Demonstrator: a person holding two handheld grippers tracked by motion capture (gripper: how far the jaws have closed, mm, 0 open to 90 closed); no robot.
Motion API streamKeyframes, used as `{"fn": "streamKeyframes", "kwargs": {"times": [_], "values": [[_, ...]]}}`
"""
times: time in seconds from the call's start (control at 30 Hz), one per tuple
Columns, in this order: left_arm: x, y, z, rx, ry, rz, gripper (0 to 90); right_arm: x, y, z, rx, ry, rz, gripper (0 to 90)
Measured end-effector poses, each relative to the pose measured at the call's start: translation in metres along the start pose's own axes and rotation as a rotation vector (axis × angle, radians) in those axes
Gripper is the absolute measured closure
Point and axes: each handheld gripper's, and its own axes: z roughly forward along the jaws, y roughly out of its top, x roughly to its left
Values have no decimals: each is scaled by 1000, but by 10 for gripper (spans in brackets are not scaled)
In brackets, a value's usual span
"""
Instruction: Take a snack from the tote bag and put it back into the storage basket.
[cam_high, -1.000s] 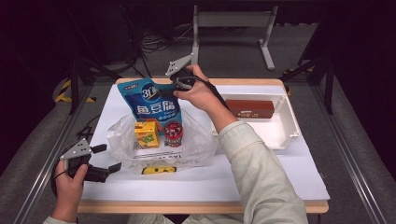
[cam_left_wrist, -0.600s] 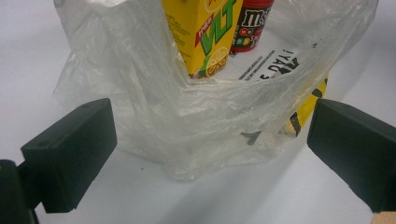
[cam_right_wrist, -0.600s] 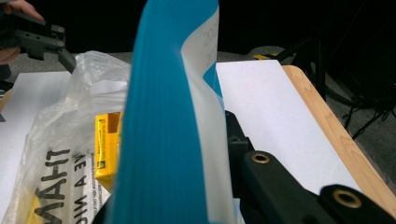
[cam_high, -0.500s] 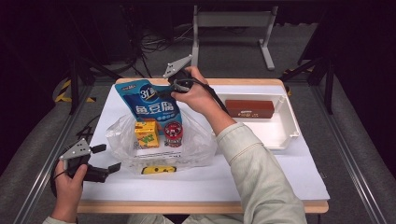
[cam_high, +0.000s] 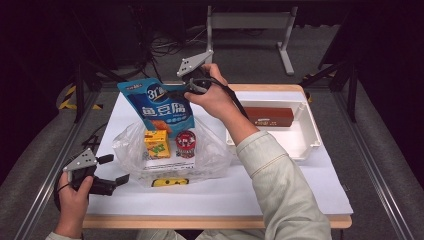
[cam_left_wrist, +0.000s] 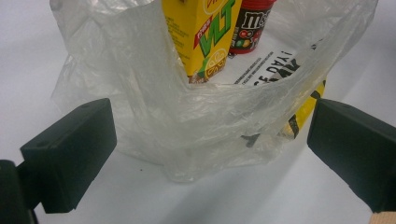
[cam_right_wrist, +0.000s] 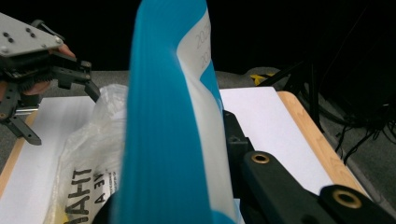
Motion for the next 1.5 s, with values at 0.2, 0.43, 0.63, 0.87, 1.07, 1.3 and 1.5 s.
{"fn": "streamKeyframes", "kwargs": {"times": [0.2, 0.43, 0.63, 0.87, 1.07, 1.3, 1.5], "values": [[0, 0, 0, 2, 2, 6, 21, 2, 10, -14, -17, -16, -13, 900], [0, 0, 1, 4, 3, 4, 21, 5, 22, -34, -44, -35, -30, 900], [0, 0, 2, 6, 0, -5, 21, 7, 28, -46, -49, -43, -34, 900], [1, 0, 3, 11, -3, -4, 21, 6, 31, -66, -58, -59, -31, 900], [1, 0, 3, 11, 1, -7, 21, 4, 28, -84, -57, -74, -13, 900], [1, 0, 4, 14, 0, -6, 20, -1, 21, -106, -61, -99, 1, 900], [2, 0, 5, 19, 0, 1, 20, -5, 11, -123, -61, -125, 16, 900]]}}
